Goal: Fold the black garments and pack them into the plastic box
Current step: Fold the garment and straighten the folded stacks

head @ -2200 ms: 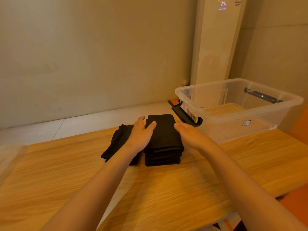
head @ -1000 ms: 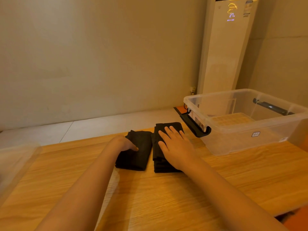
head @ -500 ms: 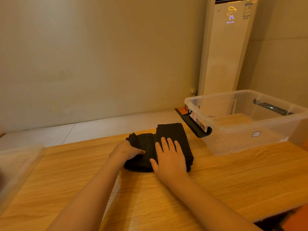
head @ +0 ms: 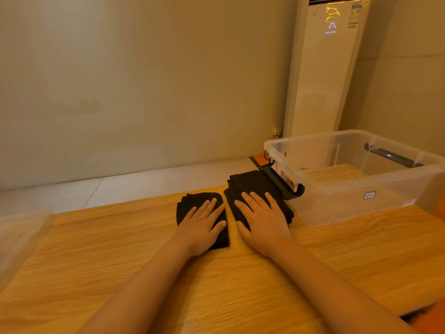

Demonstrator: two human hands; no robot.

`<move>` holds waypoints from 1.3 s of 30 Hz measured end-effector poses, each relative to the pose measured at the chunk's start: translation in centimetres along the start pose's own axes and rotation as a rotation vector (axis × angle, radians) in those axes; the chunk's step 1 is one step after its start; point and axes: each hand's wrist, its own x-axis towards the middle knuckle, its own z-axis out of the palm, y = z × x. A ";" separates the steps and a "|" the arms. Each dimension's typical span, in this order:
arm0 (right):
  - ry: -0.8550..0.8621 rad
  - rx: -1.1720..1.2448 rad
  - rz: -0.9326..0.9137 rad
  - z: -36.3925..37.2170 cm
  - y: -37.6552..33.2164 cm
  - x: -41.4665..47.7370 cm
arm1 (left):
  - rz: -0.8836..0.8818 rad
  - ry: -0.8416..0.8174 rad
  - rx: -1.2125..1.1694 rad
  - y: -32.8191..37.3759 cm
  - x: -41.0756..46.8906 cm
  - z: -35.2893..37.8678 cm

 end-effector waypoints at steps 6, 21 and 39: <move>0.006 -0.022 0.006 0.5 1.5 0.8 | -0.084 0.066 -0.051 2.9 2.5 0.8; 0.176 0.051 -0.021 -1.1 3.1 0.3 | -0.011 0.310 -0.159 5.3 4.4 -0.2; 0.088 0.132 0.155 -0.5 5.8 -1.3 | 0.153 0.198 -0.001 4.9 7.2 -1.7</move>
